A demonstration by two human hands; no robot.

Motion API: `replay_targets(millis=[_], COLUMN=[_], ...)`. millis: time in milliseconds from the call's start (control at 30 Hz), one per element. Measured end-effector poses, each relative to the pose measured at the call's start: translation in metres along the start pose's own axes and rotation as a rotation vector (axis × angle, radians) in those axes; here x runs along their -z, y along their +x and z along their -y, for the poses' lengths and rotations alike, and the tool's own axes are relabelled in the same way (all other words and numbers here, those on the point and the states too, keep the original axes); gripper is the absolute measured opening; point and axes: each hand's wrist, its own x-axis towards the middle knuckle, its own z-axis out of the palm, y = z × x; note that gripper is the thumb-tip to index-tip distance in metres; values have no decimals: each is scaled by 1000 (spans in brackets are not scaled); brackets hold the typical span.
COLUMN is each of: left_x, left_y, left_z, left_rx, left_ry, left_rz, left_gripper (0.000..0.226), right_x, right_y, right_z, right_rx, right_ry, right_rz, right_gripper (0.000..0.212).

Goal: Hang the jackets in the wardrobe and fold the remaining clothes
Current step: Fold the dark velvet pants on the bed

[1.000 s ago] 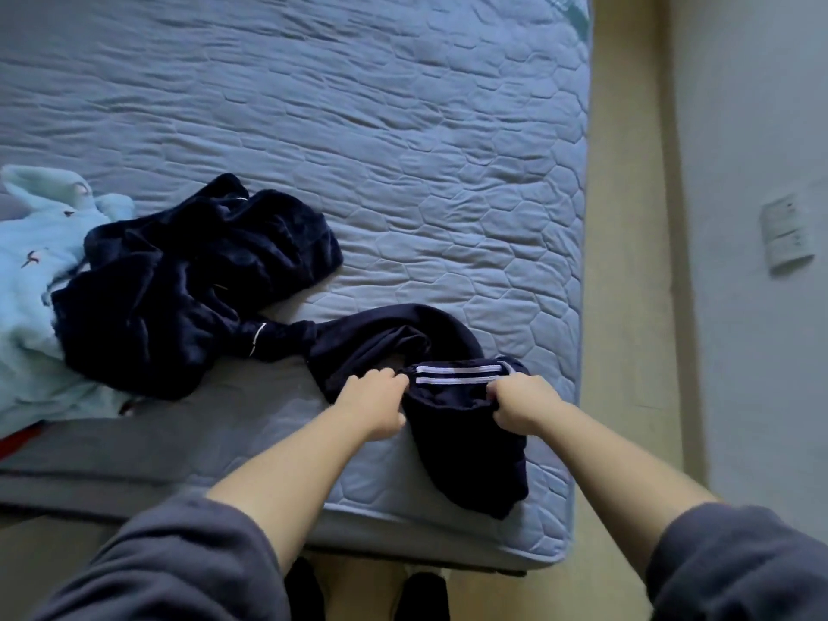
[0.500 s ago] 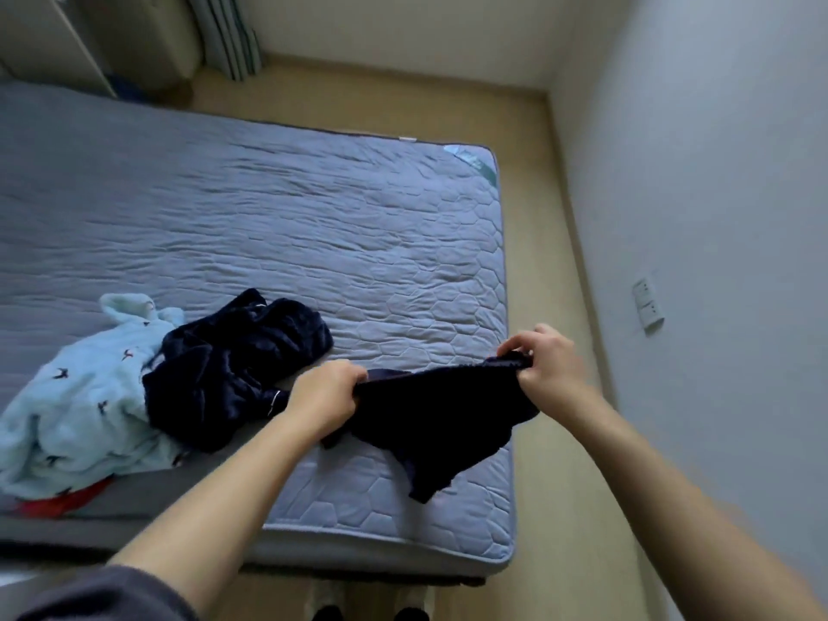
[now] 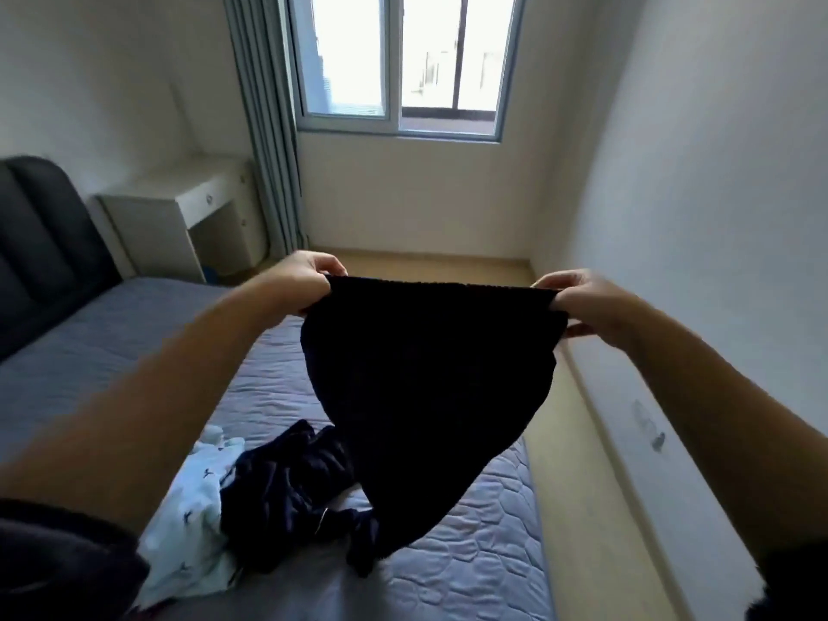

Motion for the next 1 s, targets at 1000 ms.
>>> replay_targets(millis=[1000], left_x=[95], left_y=[-26], left_z=[-101], left_rx=[-566], left_ry=[-173], left_rz=[548], left_gripper=[66], right_x=[89], right_y=[-41], right_z=[86], right_rx=[628], right_ry=[385], right_rz=[554], right_gripper=[44])
